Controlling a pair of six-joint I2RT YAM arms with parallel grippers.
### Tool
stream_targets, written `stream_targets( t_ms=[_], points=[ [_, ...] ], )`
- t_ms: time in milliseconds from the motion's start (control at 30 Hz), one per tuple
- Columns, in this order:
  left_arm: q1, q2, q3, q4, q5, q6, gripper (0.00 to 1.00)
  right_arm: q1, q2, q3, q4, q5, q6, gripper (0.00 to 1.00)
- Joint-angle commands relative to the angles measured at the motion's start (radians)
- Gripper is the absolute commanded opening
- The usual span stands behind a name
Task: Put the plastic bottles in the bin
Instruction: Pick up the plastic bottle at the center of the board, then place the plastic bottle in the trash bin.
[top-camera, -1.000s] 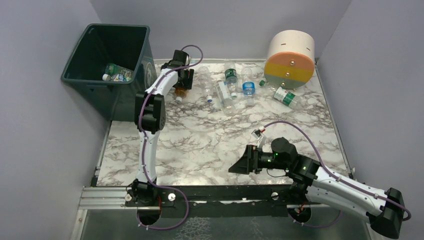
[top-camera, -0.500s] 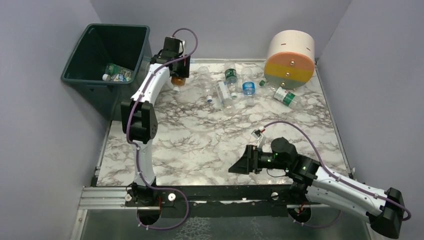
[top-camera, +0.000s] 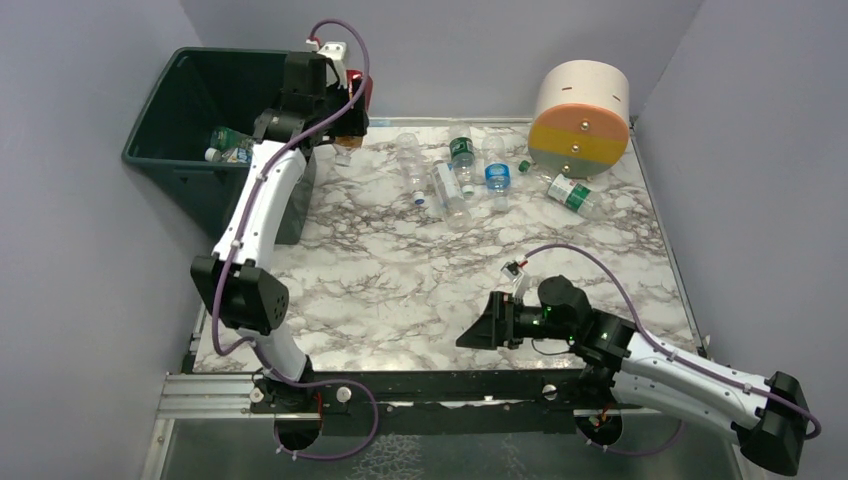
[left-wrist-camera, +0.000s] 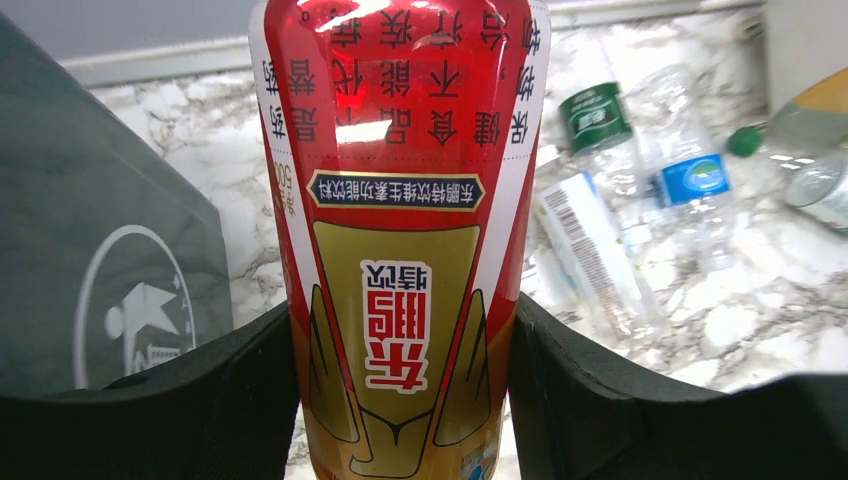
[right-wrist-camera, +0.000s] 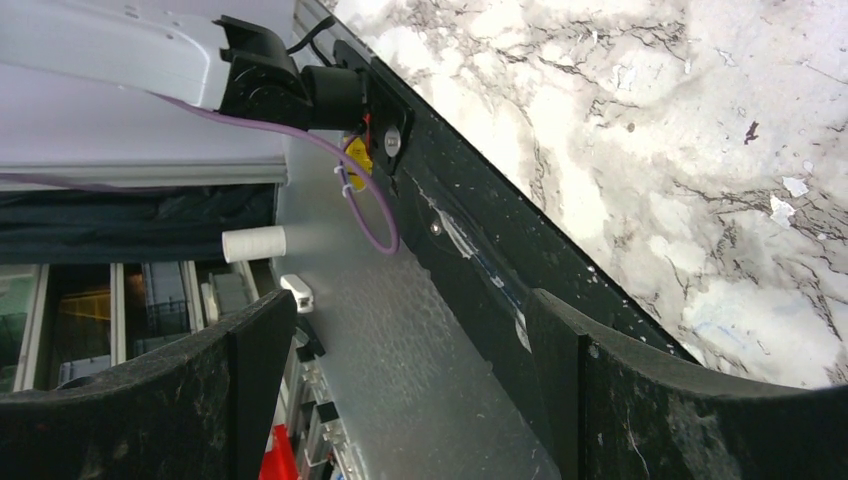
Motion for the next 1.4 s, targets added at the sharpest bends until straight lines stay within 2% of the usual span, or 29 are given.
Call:
stream_targets(
  t_ms=[0, 467, 767, 900, 1133, 1367],
  points=[
    [-0.003, -0.127, 0.021, -0.022, 0.051, -0.012, 0.64, 0.007, 0.041, 0.002, 0.049, -0.027, 0.0, 0.88],
    [0.003, -0.276, 0.206, -0.064, 0.035, -0.039, 0.65, 0.007, 0.057, 0.002, 0.068, -0.031, 0.006, 0.88],
    [0.022, -0.304, 0.262, -0.04, -0.077, -0.018, 0.66, 0.007, 0.066, 0.008, 0.065, -0.033, 0.004, 0.88],
    [0.079, -0.287, 0.253, -0.013, -0.08, -0.01, 0.66, 0.007, 0.078, 0.015, 0.065, -0.035, 0.002, 0.88],
    [0.241, -0.246, 0.2, 0.05, 0.001, -0.04, 0.66, 0.007, 0.11, 0.031, 0.078, -0.038, -0.005, 0.88],
    [0.325, -0.19, 0.214, 0.076, -0.008, -0.053, 0.65, 0.007, 0.176, 0.062, 0.11, -0.053, -0.014, 0.88]
  ],
)
